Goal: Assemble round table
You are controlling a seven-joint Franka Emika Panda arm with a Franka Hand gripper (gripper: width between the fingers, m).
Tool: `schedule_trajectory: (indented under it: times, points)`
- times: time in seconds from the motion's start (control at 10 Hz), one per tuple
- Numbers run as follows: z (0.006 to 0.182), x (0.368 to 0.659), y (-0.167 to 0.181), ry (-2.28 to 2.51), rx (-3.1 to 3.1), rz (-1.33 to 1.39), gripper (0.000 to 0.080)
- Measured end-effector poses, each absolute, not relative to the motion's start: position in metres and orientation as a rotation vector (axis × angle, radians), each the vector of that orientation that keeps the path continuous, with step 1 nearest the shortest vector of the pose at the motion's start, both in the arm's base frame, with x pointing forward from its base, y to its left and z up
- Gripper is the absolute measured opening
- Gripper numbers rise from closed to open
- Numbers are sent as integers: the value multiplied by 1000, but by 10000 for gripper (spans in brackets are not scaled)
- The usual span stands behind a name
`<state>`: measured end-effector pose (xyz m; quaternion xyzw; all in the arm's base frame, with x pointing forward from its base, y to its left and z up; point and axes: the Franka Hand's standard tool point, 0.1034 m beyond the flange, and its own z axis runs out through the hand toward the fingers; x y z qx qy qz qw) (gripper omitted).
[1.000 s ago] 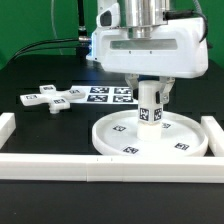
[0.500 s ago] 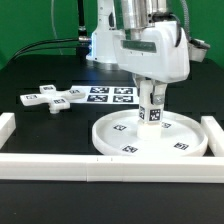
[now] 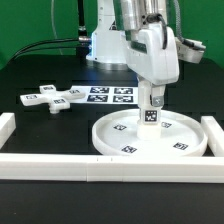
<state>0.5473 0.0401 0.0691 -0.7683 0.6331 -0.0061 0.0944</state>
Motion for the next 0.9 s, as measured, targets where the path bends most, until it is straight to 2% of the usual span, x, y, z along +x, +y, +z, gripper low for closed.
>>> schedule_trajectory:
  times: [0.1,0.9]
  points:
    - [69,547,40,1825,-2321,-25,635]
    - [68,546,40,1075,-2766,-102,649]
